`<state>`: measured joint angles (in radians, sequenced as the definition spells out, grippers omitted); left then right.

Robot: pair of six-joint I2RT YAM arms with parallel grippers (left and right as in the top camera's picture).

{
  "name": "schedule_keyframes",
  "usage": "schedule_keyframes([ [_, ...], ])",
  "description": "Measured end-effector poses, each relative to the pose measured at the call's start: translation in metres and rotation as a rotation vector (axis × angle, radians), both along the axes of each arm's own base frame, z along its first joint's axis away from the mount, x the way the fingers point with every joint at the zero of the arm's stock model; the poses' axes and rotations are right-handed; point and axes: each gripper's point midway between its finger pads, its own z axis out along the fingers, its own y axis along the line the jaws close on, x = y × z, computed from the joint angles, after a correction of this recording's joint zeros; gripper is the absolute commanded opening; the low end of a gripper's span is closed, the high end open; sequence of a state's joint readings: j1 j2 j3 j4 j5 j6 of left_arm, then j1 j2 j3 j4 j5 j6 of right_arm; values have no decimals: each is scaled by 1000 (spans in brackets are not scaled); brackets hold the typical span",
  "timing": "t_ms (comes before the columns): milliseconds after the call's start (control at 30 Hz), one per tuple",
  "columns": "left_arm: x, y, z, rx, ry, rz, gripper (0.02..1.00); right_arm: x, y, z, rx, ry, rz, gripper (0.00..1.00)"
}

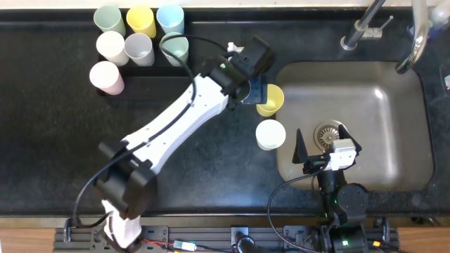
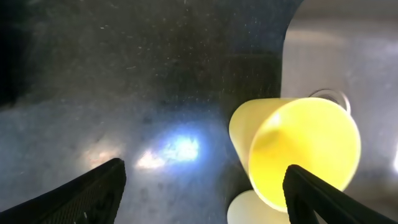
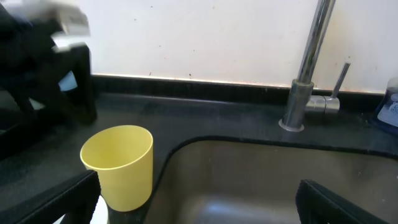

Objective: Store Cups

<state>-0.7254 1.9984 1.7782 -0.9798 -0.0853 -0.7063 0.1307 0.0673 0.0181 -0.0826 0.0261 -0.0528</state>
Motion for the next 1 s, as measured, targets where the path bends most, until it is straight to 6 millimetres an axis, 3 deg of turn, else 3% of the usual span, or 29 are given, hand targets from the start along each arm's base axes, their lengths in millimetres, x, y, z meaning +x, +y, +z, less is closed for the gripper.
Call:
schedule_keyframes([
  [167,-1,-8,-26,24,46,-13,785,0,0,0,1,0,0,998],
  [233,1,-12,-35,25,62,-15,691,0,0,0,0,0,0,998],
  [267,2,-13,-39,27,68,-17,608,0,0,0,0,0,0,998],
  [333,3,-16,-45,28,79,-18,112,0,0,0,0,0,0,998],
  [367,4,-17,-48,26,82,-18,34,0,0,0,0,0,0,998],
  [667,14,-23,-43,8,37,-14,34,0,0,0,1,0,0,996],
  [767,23,-9,-6,20,-62,43,34,0,0,0,0,0,0,998],
  [867,27,16,60,-21,-190,127,34,0,0,0,1,0,0,996],
  [933,24,47,111,-64,-272,223,34,0,0,0,0,0,0,998],
  [1000,22,91,154,-110,-338,361,36,0,0,0,0,0,0,998],
])
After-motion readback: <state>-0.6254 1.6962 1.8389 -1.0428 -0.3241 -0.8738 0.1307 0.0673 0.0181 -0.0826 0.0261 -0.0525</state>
